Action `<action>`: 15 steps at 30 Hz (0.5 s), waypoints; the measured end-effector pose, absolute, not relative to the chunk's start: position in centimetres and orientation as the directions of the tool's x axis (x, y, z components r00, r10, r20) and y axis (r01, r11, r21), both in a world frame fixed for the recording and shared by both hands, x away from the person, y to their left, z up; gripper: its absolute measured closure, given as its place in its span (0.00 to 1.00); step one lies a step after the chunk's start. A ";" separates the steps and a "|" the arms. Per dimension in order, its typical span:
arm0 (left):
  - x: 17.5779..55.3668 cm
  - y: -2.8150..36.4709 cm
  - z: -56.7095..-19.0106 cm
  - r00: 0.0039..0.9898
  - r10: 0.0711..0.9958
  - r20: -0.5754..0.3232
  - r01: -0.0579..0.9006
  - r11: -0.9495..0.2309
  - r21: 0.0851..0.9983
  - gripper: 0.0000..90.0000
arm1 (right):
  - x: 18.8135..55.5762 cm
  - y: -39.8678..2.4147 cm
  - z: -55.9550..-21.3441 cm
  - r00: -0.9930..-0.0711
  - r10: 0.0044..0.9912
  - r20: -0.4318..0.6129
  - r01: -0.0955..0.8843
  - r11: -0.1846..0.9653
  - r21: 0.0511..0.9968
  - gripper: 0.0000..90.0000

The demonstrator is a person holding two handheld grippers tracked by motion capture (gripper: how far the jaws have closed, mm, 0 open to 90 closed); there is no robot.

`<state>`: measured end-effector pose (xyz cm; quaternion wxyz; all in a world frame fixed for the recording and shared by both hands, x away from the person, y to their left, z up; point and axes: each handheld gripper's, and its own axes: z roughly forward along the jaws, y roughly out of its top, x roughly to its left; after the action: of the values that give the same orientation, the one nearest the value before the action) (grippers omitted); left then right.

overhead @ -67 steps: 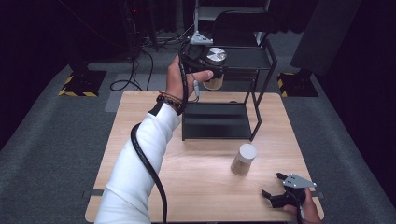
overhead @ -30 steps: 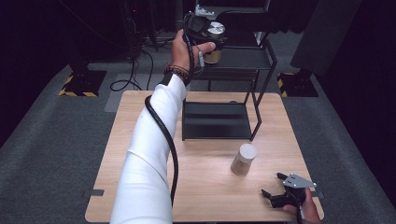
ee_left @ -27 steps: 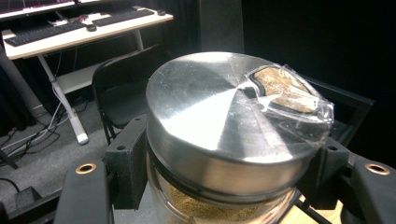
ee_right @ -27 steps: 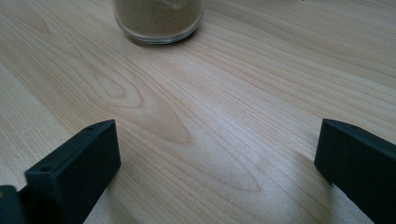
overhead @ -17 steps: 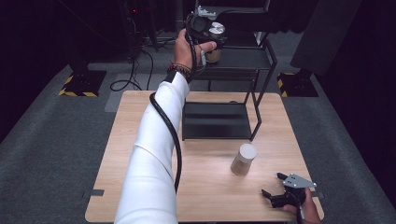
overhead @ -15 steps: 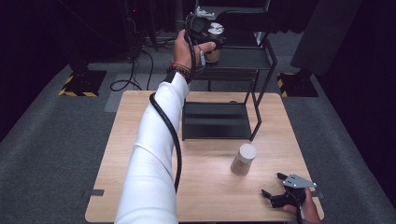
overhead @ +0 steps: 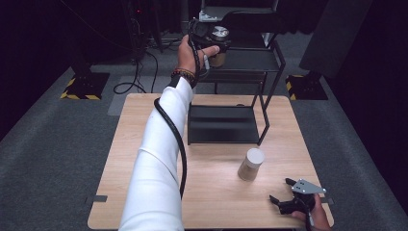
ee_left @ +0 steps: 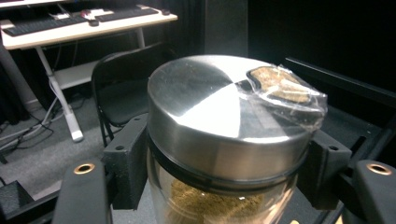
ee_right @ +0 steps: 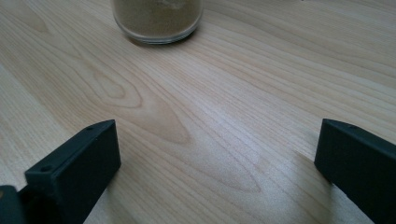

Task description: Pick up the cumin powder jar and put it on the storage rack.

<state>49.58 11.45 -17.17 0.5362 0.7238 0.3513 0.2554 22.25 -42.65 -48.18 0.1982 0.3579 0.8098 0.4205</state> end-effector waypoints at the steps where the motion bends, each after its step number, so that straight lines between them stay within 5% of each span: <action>1: 49.6 11.5 -17.1 0.621 0.783 -0.012 0.236 -0.173 0.956 0.29 | 22.3 -42.6 -48.2 -0.665 0.746 -0.020 0.413 0.390 0.823 0.00; 15: 47.3 11.3 -16.0 0.587 0.810 -0.012 0.220 -0.145 0.965 0.02 | 22.2 -42.6 -48.2 -0.665 0.747 -0.020 0.412 0.389 0.824 0.00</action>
<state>47.27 11.33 -16.02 0.5428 0.7063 0.3644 0.2716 22.24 -42.64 -48.20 0.1987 0.3579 0.8094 0.4210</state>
